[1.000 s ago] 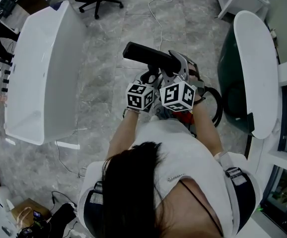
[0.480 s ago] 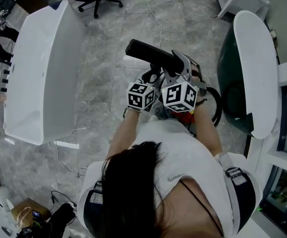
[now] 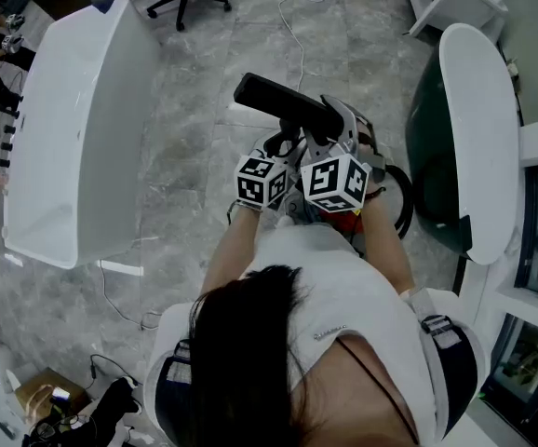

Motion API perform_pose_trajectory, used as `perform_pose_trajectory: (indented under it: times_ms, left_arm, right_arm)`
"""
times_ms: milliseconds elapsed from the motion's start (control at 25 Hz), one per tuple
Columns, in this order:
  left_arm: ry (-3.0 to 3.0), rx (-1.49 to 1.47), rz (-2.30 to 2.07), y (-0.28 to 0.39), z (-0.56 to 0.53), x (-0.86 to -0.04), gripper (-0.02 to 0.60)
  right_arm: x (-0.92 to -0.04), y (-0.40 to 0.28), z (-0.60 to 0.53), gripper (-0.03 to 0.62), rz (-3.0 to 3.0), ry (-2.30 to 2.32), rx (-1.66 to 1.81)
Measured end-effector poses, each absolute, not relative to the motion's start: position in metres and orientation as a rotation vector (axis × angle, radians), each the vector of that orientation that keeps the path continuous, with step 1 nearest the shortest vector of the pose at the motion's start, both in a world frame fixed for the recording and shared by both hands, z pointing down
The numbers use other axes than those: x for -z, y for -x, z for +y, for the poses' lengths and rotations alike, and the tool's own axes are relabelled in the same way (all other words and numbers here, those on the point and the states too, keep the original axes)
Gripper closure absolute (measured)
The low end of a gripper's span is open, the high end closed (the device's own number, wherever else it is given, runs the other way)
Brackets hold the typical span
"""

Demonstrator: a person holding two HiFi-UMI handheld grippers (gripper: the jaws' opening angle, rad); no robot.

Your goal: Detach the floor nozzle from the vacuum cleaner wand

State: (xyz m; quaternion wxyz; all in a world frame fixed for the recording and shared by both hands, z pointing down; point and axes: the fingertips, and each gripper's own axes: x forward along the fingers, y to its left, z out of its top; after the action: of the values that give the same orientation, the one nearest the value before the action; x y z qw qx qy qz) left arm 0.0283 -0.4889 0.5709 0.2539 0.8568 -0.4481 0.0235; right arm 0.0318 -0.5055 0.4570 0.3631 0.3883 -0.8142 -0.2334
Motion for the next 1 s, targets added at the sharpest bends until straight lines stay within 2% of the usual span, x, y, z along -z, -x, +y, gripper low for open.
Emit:
perform_pose_trajectory:
  times_ms: [720,880,1000]
  left_arm:
    - [-2.317,-0.014,-1.199,-0.019,-0.486,-0.573,0.396]
    - [-2.266,0.023,-1.220,0.000,-0.488,-0.579,0.392]
    - [-2.270,0.009,-1.209,-0.001,-0.484,-0.581,0.393]
  right_arm:
    - [-0.453,-0.022,-0.501,0.376,-2.099,-1.015,0.613]
    - [-0.381,-0.033,-0.520,0.378,-2.298,-1.233,0.508]
    - [-0.337,-0.039,-0.529,0.378,-2.332,-1.305,0.553]
